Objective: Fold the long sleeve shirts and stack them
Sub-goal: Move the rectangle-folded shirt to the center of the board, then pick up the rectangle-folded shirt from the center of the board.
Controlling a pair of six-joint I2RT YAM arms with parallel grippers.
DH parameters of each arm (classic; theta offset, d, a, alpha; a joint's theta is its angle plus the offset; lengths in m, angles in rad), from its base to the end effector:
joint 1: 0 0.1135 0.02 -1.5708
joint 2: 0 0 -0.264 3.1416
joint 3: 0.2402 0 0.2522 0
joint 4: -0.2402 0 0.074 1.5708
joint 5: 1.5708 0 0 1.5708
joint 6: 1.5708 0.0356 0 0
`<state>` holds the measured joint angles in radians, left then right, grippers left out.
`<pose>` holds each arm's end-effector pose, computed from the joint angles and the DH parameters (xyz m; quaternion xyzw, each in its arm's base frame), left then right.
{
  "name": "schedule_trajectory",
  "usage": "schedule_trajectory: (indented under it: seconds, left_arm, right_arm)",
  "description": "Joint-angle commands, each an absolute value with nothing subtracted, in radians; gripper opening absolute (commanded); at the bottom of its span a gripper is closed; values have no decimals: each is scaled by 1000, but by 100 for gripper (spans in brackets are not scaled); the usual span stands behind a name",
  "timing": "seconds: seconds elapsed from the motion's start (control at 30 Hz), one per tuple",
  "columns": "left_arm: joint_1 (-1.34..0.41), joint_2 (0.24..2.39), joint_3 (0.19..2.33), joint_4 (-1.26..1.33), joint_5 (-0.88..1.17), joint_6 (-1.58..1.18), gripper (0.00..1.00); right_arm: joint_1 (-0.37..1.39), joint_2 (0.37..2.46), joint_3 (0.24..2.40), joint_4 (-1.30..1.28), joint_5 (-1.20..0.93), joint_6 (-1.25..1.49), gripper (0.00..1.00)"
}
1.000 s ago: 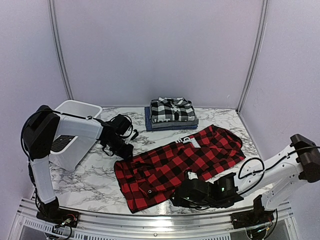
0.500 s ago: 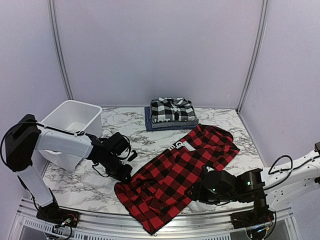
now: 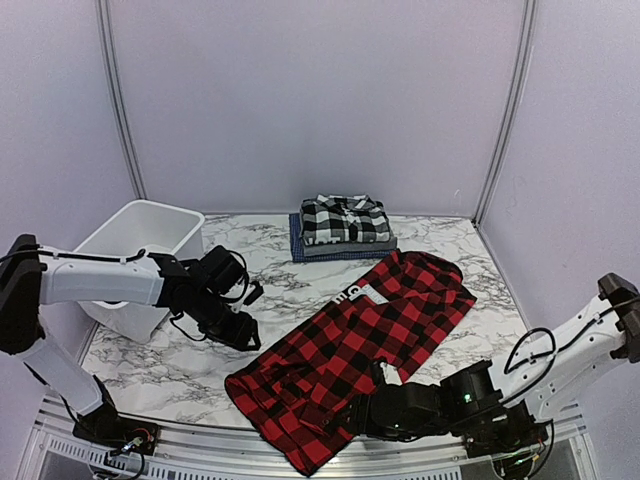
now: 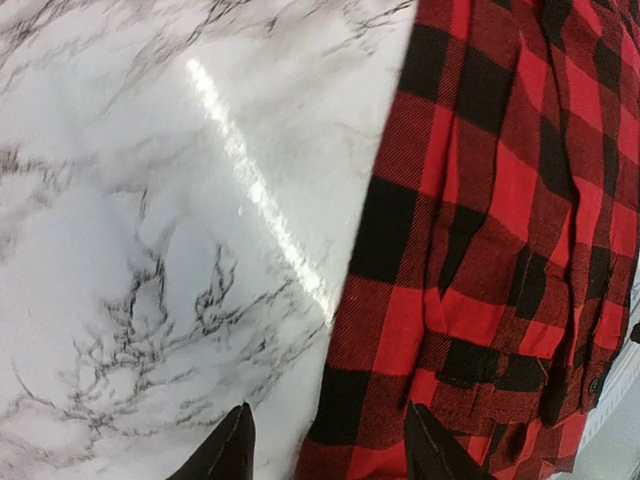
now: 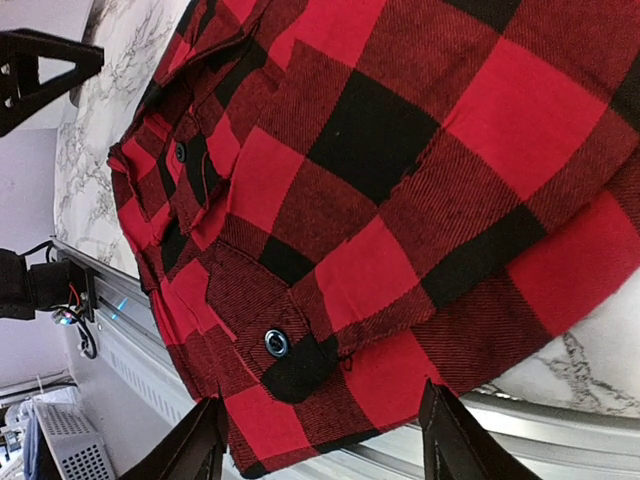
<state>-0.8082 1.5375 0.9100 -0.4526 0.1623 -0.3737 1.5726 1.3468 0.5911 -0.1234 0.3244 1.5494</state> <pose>0.2004 -0.2181 0.1858 0.2276 0.9399 -0.2002 0.1572 0.0109 0.2495 0.1636 0.0440 0.9290 0.3330 0.1552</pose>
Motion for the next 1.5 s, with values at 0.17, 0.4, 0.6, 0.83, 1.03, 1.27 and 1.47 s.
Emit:
schedule_trajectory:
  seconds: [0.17, 0.4, 0.6, 0.83, 1.03, 1.27, 1.47]
  left_arm:
    - [-777, 1735, 1061, -513, 323, -112, 53]
    - [-791, 1777, 1069, -521, 335, -63, 55]
    - [-798, 1800, 1063, -523, 340, -48, 55]
    - [-812, 1815, 1062, -524, 341, -42, 54]
    - [-821, 1824, 1061, -522, 354, -38, 52]
    - [-825, 1843, 1068, -516, 384, -55, 40]
    - [-824, 1850, 1069, -513, 415, -80, 18]
  right_arm:
    - [1722, 1402, 627, -107, 455, 1884, 60]
    - [1768, 1502, 589, 69, 451, 2002, 61]
    - [1770, 1481, 540, 113, 561, 2084, 63]
    - [1763, 1551, 503, 274, 602, 2154, 62]
    - [1757, 1607, 493, 361, 622, 2180, 57]
    - [1743, 1590, 485, 363, 651, 2169, 43]
    - [1719, 1597, 476, 429, 634, 2120, 32]
